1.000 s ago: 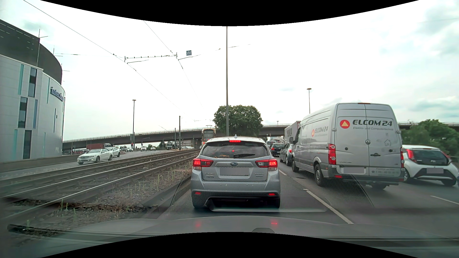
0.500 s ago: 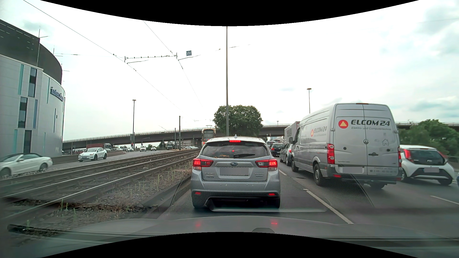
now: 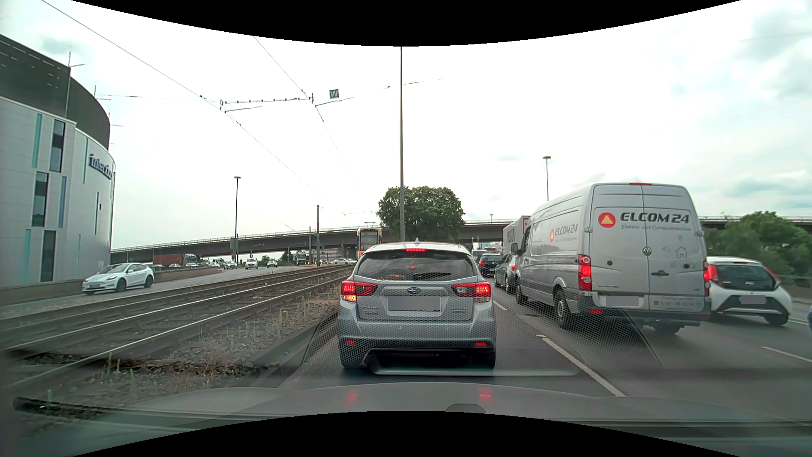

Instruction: Follow the waypoints while adhering to traffic rules and regulations

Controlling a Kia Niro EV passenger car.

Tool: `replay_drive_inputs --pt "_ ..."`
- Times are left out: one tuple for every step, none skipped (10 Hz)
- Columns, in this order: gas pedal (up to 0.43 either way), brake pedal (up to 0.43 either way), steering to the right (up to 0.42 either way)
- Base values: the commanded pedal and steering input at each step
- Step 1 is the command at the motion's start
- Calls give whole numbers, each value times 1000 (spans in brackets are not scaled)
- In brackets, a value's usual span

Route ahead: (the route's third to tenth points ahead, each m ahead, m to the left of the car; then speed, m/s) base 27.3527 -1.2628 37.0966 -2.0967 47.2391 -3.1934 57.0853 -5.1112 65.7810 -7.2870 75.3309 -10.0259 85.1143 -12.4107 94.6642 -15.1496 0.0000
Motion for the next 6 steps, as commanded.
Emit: replay_drive_inputs --pt "0 232 -8" --pt "0 232 -7" --pt "0 232 -7" --pt "0 232 -8" --pt "0 232 -8" --pt "0 232 -8"
